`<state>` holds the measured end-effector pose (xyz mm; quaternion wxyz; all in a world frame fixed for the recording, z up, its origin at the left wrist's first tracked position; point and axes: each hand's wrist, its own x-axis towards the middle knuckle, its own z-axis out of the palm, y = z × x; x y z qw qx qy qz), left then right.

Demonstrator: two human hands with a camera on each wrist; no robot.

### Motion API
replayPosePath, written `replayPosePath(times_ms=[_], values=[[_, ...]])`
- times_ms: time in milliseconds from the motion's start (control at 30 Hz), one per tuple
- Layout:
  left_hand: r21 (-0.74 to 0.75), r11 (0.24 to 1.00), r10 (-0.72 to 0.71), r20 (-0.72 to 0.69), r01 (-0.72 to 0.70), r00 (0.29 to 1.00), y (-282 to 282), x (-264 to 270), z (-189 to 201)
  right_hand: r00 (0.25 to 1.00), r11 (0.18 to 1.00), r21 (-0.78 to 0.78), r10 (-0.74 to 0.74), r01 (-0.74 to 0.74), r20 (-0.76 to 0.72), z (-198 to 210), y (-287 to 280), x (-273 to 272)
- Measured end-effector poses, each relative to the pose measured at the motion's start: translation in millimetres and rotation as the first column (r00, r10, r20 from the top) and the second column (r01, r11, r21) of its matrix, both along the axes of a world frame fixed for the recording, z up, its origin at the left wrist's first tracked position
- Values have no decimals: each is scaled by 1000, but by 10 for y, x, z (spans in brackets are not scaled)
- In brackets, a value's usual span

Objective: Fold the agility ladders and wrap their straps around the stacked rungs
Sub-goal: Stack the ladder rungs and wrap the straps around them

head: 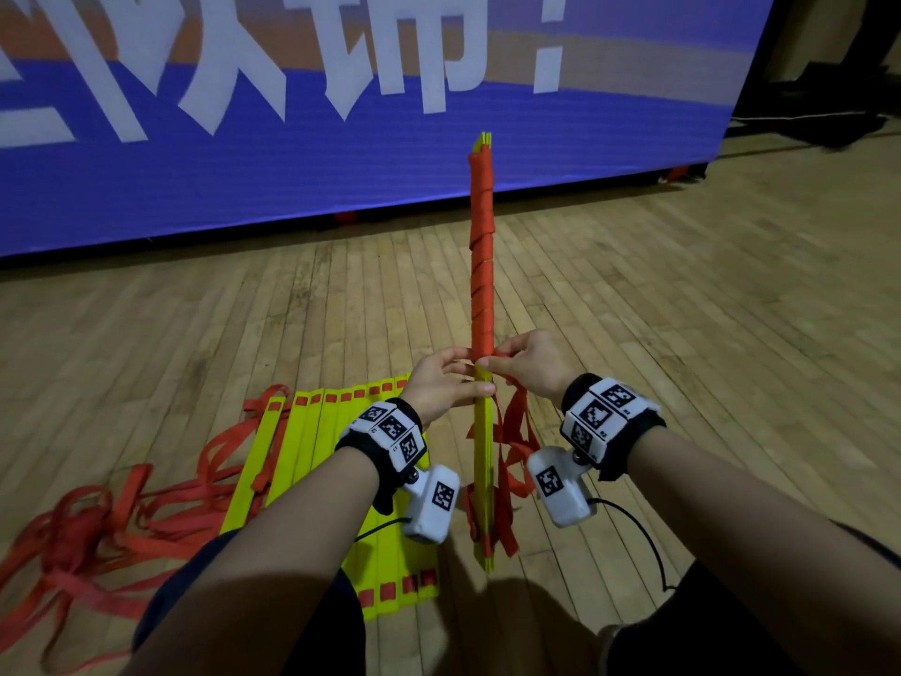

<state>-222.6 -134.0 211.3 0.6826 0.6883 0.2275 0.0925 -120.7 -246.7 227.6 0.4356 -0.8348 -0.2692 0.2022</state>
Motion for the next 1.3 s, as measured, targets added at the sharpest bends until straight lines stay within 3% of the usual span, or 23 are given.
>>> replayPosePath(times_ms=[200,433,567,1067,1233,1300], values=[[-31,999,7,6,-7,1000,49,-25,22,998,996,85,22,-17,-52,63,-97,43],[2,998,67,-13,-67,998,53,-8,26,996,997,71,16,-10,-84,3,-73,30],[17,996,82,-5,-82,997,35,4,22,996,997,39,-71,73,-51,-30,-57,48],[89,996,2,90,-10,996,-49,14,-13,995,988,-145,-43,56,89,-29,20,-19],[98,995,-34,83,26,996,4,11,-10,1000,998,-66,-4,3,-26,62,-50,-28],[38,996,-80,65,77,995,29,-4,12,997,1000,-24,-1,-1,-76,59,-66,-1]])
